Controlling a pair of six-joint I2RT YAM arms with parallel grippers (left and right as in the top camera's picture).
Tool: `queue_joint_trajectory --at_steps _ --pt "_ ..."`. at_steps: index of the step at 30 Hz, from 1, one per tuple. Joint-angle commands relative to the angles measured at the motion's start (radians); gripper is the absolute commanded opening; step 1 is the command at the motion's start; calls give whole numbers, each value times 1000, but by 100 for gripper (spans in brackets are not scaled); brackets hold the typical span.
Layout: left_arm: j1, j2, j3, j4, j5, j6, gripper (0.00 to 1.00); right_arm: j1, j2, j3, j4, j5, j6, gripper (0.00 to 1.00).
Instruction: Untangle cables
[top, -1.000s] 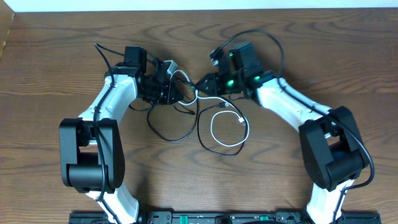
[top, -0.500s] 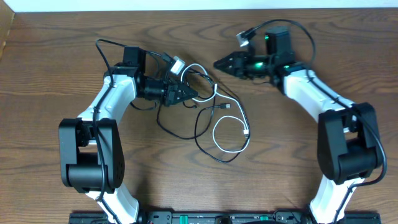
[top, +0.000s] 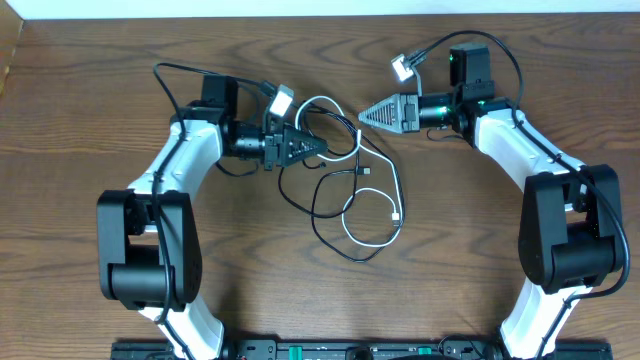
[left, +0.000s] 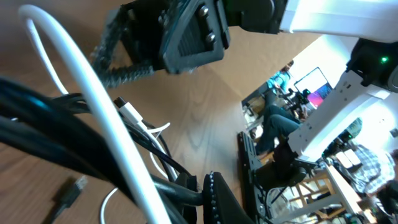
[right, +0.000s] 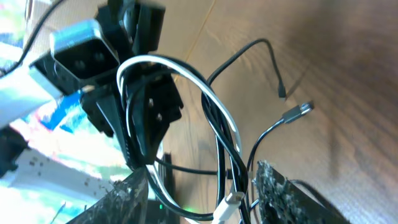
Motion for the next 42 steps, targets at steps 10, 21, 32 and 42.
queue_joint_trajectory --at_steps 10,21,32,42 --pt "-14 -24 17 12 52 16 8 31 26 3 -193 12 -245 48" --pt "-12 -24 17 28 39 17 8 133 32 0 -271 228 -274 12" --pt "130 -24 17 165 -74 -176 41 135 32 0 -267 167 -277 1" --pt "234 -23 16 291 -558 -898 56 141 32 0 -212 24 -353 1"
